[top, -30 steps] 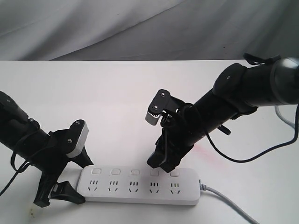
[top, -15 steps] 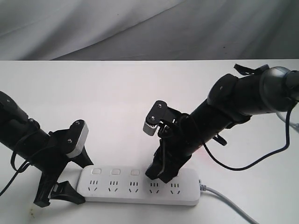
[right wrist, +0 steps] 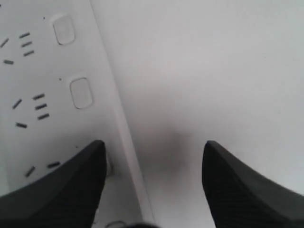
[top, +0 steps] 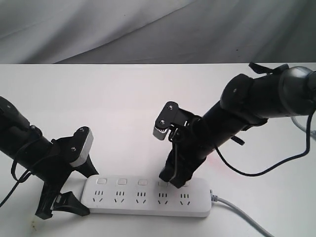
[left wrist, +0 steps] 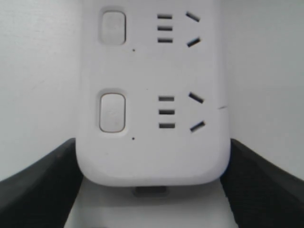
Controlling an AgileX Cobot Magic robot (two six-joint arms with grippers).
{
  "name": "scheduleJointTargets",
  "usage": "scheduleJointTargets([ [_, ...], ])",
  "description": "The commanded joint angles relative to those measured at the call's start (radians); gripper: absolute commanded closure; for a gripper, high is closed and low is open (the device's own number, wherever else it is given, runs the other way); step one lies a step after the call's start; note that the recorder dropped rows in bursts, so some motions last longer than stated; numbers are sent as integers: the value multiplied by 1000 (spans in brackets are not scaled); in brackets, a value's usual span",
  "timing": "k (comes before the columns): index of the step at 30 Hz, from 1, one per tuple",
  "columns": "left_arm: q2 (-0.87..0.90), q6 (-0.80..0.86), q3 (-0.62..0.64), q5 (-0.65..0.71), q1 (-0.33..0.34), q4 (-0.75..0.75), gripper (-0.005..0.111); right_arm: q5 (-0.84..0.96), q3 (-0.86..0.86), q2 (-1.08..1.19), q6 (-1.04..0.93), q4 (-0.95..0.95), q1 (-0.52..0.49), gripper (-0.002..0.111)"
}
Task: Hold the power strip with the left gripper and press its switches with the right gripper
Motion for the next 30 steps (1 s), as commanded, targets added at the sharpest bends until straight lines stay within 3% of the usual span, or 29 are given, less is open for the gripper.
scheduleJointTargets([
  [1,5,-12,8,-47,-4,42,44,-44,3,-127,19,-59,-1,53],
  [6,5,-12,8,-47,-4,42,44,3,24,-154,294,-352,-1,53],
  [14,5,-12,8,-47,-4,42,44,-129,122,-152,274,-290,-1,53],
  [30,5,-12,8,-47,-4,42,44,-101,122,-102,185,-147,-1,53],
])
